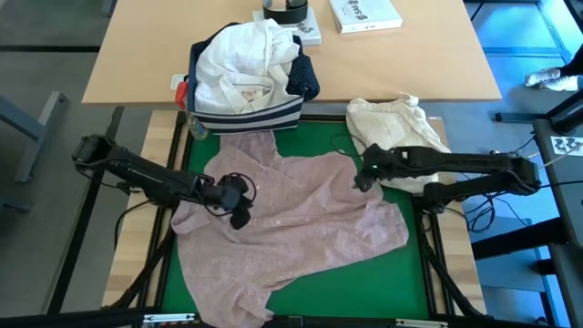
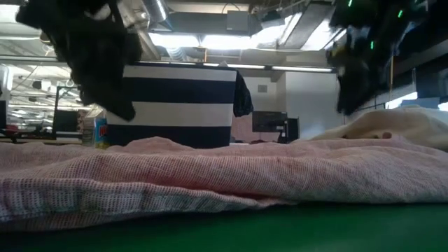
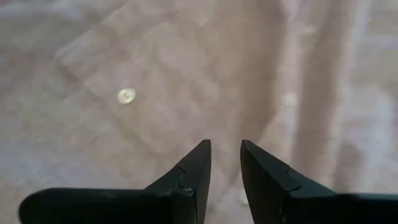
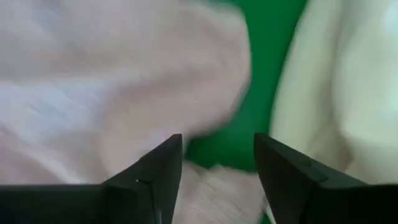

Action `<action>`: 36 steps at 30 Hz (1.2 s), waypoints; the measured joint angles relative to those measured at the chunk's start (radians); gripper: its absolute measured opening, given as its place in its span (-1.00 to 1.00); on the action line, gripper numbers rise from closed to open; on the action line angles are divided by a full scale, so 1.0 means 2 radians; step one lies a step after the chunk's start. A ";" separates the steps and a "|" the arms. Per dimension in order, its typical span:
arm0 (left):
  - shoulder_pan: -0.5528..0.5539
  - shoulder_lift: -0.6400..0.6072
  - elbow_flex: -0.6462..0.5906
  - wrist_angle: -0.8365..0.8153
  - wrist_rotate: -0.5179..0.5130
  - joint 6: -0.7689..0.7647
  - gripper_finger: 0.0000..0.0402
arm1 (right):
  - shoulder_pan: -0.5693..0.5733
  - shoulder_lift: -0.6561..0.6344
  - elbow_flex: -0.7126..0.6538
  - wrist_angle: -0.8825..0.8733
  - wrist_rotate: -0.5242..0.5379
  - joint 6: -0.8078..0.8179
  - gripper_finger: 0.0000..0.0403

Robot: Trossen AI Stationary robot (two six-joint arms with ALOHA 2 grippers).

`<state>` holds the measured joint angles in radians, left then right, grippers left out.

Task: Fold laundry
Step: Fold the red polo

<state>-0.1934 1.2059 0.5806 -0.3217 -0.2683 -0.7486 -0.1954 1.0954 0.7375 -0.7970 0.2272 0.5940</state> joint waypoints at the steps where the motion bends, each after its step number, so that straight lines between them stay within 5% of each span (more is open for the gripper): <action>1: 0.005 0.005 -0.004 -0.001 0.006 0.000 -0.58 | -0.007 0.013 -0.009 0.002 -0.016 -0.008 -0.02; 13: 0.014 0.047 -0.042 0.014 0.039 -0.002 -0.58 | -0.030 0.148 -0.032 0.176 -0.082 -0.038 -0.14; 19: 0.032 0.032 -0.005 0.012 0.082 0.012 -0.58 | -0.027 0.148 -0.025 0.341 -0.174 -0.038 -0.15; 22: 0.047 0.024 0.028 0.019 0.060 0.035 -0.58 | -0.018 0.161 -0.025 0.391 -0.174 -0.041 -0.15; 27: 0.078 0.041 0.046 0.142 0.001 0.097 -0.58 | -0.002 0.200 -0.025 0.466 -0.172 -0.045 -0.15; 36: 0.155 0.200 0.043 0.280 0.101 0.117 -0.58 | 0.039 0.297 -0.025 0.590 -0.233 -0.049 -0.15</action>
<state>0.1163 1.6058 0.6672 0.2375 -0.0655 -0.5139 -0.1170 1.6885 0.6874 0.3830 -0.2388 0.4960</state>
